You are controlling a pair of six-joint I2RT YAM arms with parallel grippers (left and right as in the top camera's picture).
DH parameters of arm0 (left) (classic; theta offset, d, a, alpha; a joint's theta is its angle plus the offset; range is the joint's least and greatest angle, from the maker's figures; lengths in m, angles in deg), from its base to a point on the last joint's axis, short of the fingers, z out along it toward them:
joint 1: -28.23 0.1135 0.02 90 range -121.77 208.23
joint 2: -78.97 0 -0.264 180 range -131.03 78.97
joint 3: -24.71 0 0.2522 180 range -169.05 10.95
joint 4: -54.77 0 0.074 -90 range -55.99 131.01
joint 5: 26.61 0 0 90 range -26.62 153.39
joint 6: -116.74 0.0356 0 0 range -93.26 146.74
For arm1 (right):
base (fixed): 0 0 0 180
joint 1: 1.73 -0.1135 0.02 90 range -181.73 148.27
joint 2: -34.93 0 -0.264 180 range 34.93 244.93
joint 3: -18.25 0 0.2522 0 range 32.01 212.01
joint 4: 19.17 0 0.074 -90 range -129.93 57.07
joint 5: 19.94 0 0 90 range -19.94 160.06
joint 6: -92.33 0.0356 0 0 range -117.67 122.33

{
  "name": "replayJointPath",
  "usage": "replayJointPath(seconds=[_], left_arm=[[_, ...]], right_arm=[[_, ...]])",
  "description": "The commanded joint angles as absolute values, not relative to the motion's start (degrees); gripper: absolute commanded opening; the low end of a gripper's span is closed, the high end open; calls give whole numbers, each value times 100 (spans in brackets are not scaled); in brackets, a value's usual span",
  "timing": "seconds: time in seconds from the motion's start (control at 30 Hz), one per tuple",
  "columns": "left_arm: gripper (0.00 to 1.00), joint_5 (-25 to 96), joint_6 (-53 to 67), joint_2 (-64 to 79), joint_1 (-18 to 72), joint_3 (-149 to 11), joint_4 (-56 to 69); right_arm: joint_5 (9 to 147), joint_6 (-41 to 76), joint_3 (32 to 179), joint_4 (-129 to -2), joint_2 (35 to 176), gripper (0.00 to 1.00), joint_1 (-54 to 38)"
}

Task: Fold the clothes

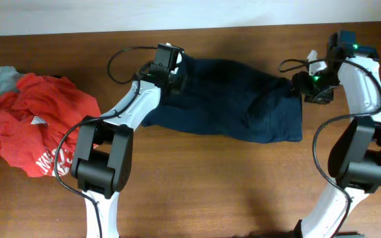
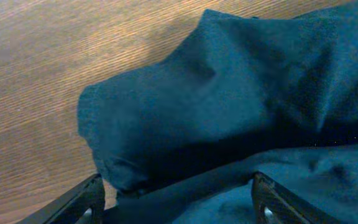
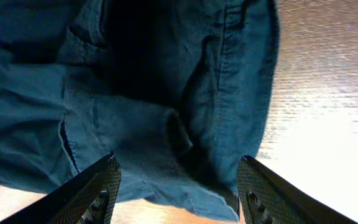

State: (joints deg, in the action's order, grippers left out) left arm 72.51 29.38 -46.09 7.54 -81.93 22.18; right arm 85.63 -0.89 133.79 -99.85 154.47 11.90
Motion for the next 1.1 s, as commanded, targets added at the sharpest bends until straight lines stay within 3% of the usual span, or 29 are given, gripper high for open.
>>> replayJointPath(seconds=[0.0,0.13,0.3,0.43,0.53,0.6,0.67,0.73,1.07], left_arm=[[75,7371,3030,-4654,846,-8164,2225],[68,7120,3027,-4685,848,-8164,2159],[68,7116,3030,-4781,855,-8164,2093],[66,7116,3030,-4783,853,-8164,2078],[51,7113,3027,-4783,853,-8164,2037],[38,7113,3027,-4783,853,-8164,2008],[19,7116,3027,-4783,853,-8164,1991],[1,7118,3025,-4781,853,-8167,2023],[1,7225,3025,-4497,855,-9137,1560]], right_arm=[[8699,-199,13342,-9928,15532,61,1164],[8701,-196,13342,-9867,15532,53,1146],[8745,-196,13342,-9779,15532,51,1094],[8742,-196,13342,-9694,15532,44,984],[8742,-194,13342,-9646,15532,32,947],[8742,-194,13342,-9637,15532,19,949],[8742,-196,13342,-9637,15532,7,952],[8742,-196,13344,-9626,15530,4,958],[8753,-196,14013,-9980,15377,4,960]])
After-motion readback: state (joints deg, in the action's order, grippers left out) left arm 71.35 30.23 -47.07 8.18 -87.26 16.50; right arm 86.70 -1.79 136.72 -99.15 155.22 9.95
